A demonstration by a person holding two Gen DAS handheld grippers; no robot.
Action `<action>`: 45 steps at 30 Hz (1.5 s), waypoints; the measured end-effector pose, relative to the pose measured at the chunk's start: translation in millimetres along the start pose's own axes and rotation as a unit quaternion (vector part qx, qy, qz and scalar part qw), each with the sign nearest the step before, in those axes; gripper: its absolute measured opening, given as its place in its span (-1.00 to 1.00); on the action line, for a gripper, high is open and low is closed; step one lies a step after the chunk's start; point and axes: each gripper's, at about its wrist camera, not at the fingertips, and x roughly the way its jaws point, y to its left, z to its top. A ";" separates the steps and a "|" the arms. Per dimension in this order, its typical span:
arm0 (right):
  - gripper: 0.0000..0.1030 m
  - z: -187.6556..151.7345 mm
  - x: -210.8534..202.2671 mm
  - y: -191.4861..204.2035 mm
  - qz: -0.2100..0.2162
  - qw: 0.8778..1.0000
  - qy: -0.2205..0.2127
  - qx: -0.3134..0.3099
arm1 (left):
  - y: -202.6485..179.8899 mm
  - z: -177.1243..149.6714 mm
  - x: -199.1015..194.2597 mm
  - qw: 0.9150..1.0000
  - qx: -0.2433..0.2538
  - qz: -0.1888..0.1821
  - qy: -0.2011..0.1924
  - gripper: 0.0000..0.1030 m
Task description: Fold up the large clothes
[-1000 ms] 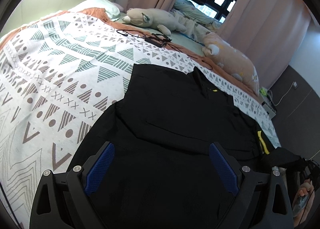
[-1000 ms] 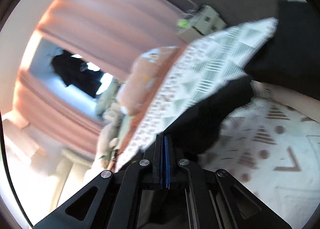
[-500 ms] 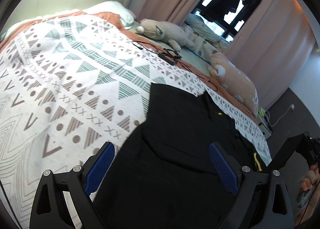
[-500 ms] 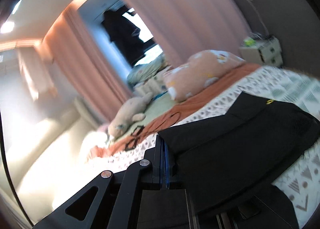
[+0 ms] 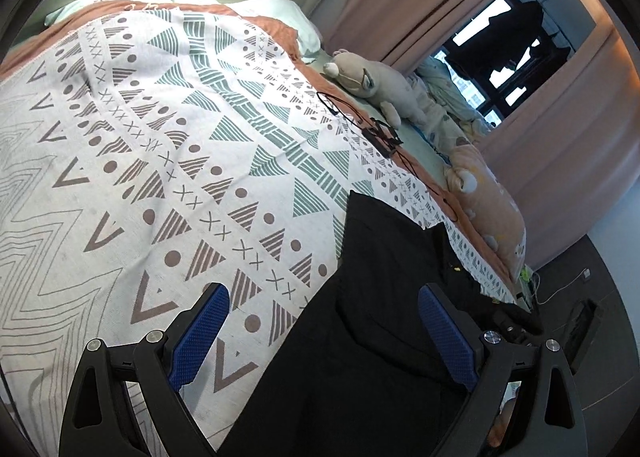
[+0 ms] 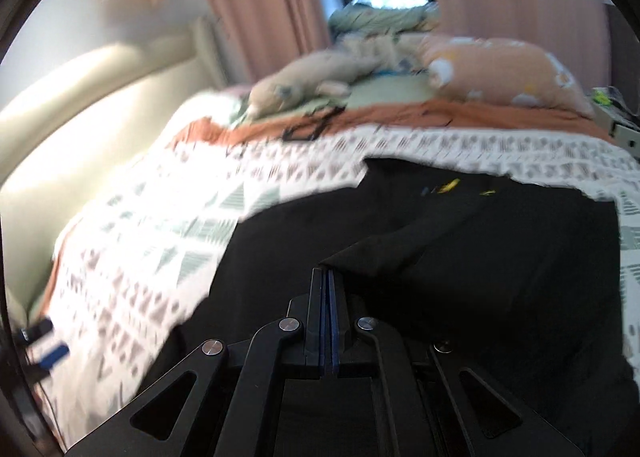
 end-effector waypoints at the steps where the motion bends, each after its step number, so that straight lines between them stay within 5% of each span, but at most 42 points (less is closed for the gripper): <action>1: -0.94 -5.4 3.0 1.1 0.000 1.000 0.010 -0.003 | -0.7 0.1 0.4 1.000 0.001 0.000 0.001 0.86; 4: -0.67 -22.5 10.6 1.1 0.027 0.999 0.046 0.008 | -6.3 -2.6 2.3 1.000 0.009 -0.001 0.003 0.86; 6: 0.20 -32.3 4.3 -5.1 0.052 0.997 0.049 0.030 | -11.9 -5.1 3.5 1.000 0.016 -0.001 0.004 0.86; 7: 0.28 -34.3 -3.7 -8.9 0.052 0.997 0.038 0.035 | -14.5 -6.6 3.5 1.000 0.019 -0.002 0.005 0.86; 13: 0.30 -25.5 -57.3 -44.8 0.053 0.996 0.010 0.077 | -34.9 -17.2 10.7 0.999 0.032 -0.006 0.010 0.86; 19: 0.30 -37.5 -103.3 -105.1 0.012 0.989 -0.017 0.144 | -72.3 -32.7 20.5 0.998 0.052 -0.022 0.016 0.86; 26: 0.30 -72.9 -131.7 -192.3 -0.017 0.963 -0.021 0.268 | -135.8 -65.8 40.5 0.991 0.125 -0.032 0.036 0.86; 34: 0.30 -98.8 -124.7 -269.2 -0.047 0.936 -0.015 0.350 | -206.3 -114.0 66.6 0.964 0.259 -0.025 0.058 0.86; 45: 0.25 -132.8 -95.3 -332.9 0.027 0.875 -0.013 0.483 | -276.0 -165.5 133.3 0.923 0.365 0.015 0.124 0.86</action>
